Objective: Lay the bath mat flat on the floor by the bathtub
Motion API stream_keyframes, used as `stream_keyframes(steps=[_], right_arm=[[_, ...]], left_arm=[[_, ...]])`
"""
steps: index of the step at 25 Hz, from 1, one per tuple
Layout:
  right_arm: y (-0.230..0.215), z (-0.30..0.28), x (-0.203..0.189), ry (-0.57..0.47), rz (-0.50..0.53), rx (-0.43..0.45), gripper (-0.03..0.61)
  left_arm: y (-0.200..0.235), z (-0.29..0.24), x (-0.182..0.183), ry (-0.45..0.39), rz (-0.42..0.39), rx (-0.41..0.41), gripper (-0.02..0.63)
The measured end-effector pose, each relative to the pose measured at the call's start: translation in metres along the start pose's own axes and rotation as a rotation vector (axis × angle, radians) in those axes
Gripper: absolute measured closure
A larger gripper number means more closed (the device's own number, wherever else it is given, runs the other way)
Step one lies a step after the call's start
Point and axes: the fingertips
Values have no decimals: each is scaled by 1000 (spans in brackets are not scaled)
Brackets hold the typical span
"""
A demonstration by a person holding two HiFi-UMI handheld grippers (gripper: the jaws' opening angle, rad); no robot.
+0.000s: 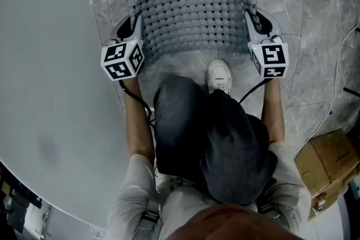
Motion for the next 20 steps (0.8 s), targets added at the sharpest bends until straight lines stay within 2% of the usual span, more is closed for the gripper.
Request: stream_keyframes(steps=[6,14,20], right_arm=[[-8,-9,-17,36,-28,-17,526],[-15,-16,-35,67,-63,-39,502],[9,-16,-18,61,16,15,464]], left_arm=[[-2,-17,0,21,-37,4,539],[-3,-25,-3,27,-48,-1,537],[-5,-21,0,18,-53,-3,537]])
Point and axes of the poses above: the fingertips, and each gripper's own axes: z backward along the fingers, y to its left, x out of its top, and after that the axes turned 2 degrees about x, right-handed
